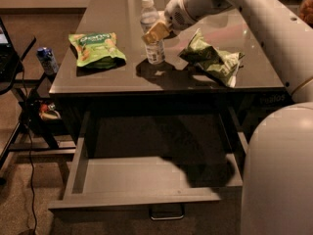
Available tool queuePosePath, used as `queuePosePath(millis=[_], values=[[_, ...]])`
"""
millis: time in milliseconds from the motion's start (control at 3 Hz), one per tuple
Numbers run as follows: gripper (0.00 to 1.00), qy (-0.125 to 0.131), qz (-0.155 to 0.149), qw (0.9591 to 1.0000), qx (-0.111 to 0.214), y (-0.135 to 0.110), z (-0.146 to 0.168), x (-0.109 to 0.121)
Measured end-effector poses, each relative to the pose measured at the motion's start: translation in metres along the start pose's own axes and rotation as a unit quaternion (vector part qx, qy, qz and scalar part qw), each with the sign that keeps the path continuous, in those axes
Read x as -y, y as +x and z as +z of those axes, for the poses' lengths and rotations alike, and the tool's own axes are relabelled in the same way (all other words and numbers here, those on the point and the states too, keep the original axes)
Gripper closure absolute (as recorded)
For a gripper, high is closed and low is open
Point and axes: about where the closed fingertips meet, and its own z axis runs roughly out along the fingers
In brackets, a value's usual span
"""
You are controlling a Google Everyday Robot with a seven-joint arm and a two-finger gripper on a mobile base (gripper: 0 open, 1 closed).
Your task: Place blue plastic bottle into top drawer
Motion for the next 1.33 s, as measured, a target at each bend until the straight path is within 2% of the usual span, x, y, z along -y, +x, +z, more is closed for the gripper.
queuePosePath(millis=[333,667,1333], values=[[1.0,-0.001,-0.001,1.0,-0.003,-0.002,0.003,-0.004],[1.0,0.003,0.004,1.0,0.001,-0.004,-0.009,-0.019],[1.0,0.017,0.029,0.9994,-0.009,0.022,-0.048,-0.068]])
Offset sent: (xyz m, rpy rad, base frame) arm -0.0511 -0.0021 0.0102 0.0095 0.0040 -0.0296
